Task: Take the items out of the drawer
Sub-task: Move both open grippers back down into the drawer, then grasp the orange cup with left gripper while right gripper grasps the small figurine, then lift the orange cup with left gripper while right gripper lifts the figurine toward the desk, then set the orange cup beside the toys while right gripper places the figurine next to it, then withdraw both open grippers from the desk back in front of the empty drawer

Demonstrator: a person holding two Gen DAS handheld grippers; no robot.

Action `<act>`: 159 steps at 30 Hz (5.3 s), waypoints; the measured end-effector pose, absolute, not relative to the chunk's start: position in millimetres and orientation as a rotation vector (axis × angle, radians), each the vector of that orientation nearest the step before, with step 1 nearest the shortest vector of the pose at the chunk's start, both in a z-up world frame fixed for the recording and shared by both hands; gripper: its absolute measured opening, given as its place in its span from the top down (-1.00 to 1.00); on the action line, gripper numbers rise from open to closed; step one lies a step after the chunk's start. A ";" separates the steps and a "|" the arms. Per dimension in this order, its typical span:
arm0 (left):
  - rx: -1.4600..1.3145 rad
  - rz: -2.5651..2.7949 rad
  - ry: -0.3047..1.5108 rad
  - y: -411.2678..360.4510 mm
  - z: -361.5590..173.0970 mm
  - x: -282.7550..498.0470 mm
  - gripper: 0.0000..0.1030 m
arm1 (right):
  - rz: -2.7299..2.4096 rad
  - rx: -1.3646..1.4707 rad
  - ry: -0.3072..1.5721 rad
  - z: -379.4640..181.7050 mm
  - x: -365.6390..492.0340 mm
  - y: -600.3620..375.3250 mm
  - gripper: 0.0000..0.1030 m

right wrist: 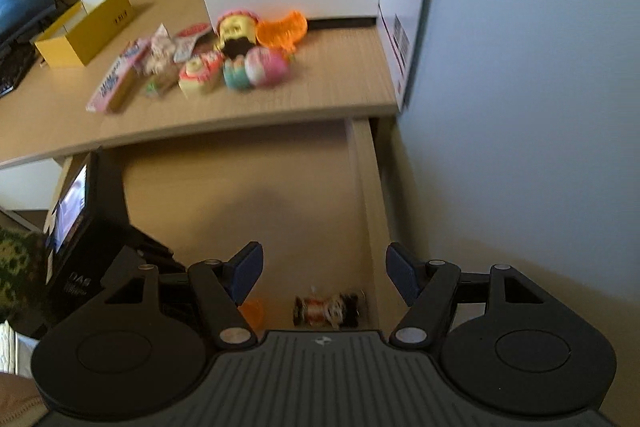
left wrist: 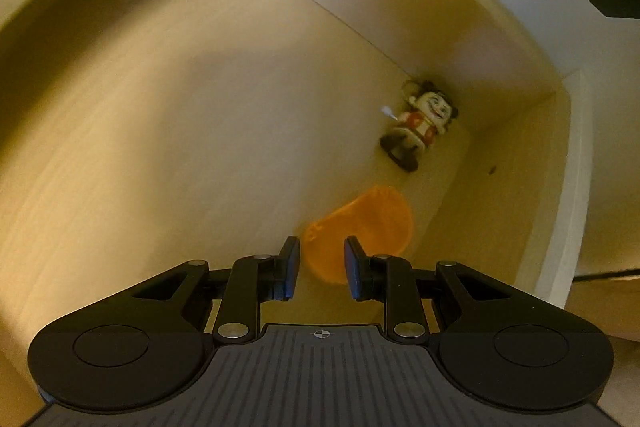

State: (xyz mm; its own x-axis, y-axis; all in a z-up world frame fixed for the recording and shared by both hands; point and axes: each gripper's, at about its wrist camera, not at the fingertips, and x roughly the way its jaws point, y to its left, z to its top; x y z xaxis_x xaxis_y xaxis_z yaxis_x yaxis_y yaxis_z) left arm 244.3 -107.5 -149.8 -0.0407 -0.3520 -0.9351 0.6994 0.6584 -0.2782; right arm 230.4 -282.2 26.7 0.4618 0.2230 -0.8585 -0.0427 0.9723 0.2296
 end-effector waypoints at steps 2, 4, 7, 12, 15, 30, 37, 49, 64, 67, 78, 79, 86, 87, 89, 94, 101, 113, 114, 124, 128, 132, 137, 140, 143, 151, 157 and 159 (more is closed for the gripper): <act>0.285 -0.888 1.389 -111.5 -153.2 245.8 0.67 | 0.157 0.192 1.089 23.7 227.2 -286.2 -0.33; 0.236 -0.885 1.434 -113.9 -157.3 249.0 0.74 | 0.158 0.216 1.101 21.0 228.7 -290.1 -0.33; 0.163 -0.896 1.433 -112.8 -156.0 252.8 0.80 | 0.167 0.254 1.118 17.2 235.6 -291.0 -0.33; 0.146 -0.833 1.363 -87.0 -138.9 254.6 0.81 | 0.229 0.211 1.174 5.7 248.3 -271.5 -0.33; 0.120 -0.774 1.332 -65.4 -130.4 261.4 0.81 | 0.309 0.202 1.292 -21.1 259.6 -252.6 -0.33; -0.109 -0.514 1.179 16.3 -92.1 231.3 0.81 | 0.387 -0.314 1.623 -119.2 292.6 -156.9 0.26; -0.184 -0.434 1.168 44.0 -95.2 229.4 0.81 | 0.513 -0.214 1.636 -128.7 296.4 -131.3 0.78; -0.229 -0.444 1.174 43.1 -105.1 232.2 0.81 | 0.524 -0.105 1.673 -127.7 320.0 -140.0 -0.36; -0.195 -0.451 1.197 33.3 -101.6 222.6 0.81 | 0.432 -0.118 1.673 -173.8 295.4 -136.7 -0.28; -0.169 -0.471 1.193 23.5 -97.8 223.5 0.81 | 0.440 -0.044 1.611 -162.1 294.1 -138.8 -0.28; -0.174 -0.485 1.077 12.4 -55.6 237.3 0.81 | 0.376 0.169 1.292 -89.7 268.8 -150.8 -0.28; -0.187 -0.490 1.054 12.7 -44.5 243.3 0.81 | 0.368 0.199 1.258 -82.4 267.4 -156.0 -0.28; -0.127 -0.572 0.904 -32.3 25.7 304.0 0.82 | 0.286 0.209 1.079 -42.1 276.2 -190.7 -0.28; -0.107 -0.593 0.885 -46.5 32.5 315.6 0.82 | 0.281 0.226 1.073 -44.6 280.3 -199.4 -0.28; -0.066 -0.610 0.846 -71.7 39.9 333.7 0.82 | 0.274 0.250 1.071 -34.1 268.9 -218.0 -0.28; -0.006 -0.595 0.827 -132.5 29.6 393.1 0.81 | 0.264 0.210 1.073 -39.4 246.7 -234.8 -0.28; 0.182 -0.513 0.858 -175.0 -12.8 436.9 0.68 | 0.260 0.139 1.018 -37.5 239.7 -243.1 -0.28; -0.013 -0.475 0.694 -107.8 39.4 397.0 0.68 | 0.229 0.207 0.935 -26.4 245.6 -265.4 -0.28; -0.034 -0.454 0.688 -93.7 41.1 387.7 0.68 | 0.221 0.216 0.919 -22.3 248.2 -267.7 -0.28; -0.265 -0.184 0.735 21.3 25.5 292.4 0.68 | 0.162 0.197 0.722 12.3 315.6 -258.6 -0.28; -0.276 -0.085 0.753 68.0 29.9 254.9 0.68 | 0.184 0.217 0.681 5.6 354.3 -248.2 -0.28; -0.245 -0.003 0.778 92.8 22.7 229.3 0.68 | 0.203 0.231 0.668 -13.4 390.7 -234.6 -0.29; -0.198 0.005 0.815 107.5 15.5 206.1 0.68 | 0.261 0.123 0.707 -36.4 411.3 -208.4 -0.29; -0.170 -0.027 0.797 107.8 10.7 199.0 0.68 | 0.272 0.068 0.646 -28.3 399.8 -203.1 -0.29; -0.178 -0.054 0.811 107.9 -4.3 202.0 0.68 | 0.279 0.071 0.617 -14.0 388.4 -206.8 -0.29; -0.223 -0.115 0.850 93.6 -21.0 212.9 0.68 | 0.255 0.113 0.570 27.7 332.3 -242.9 -0.29; -0.242 -0.099 0.802 93.9 -19.5 201.1 0.68 | 0.263 0.139 0.600 20.6 305.6 -247.4 -0.29; -0.249 -0.064 0.766 101.1 -15.4 189.3 0.68 | 0.269 0.100 0.603 17.9 298.5 -241.5 -0.29</act>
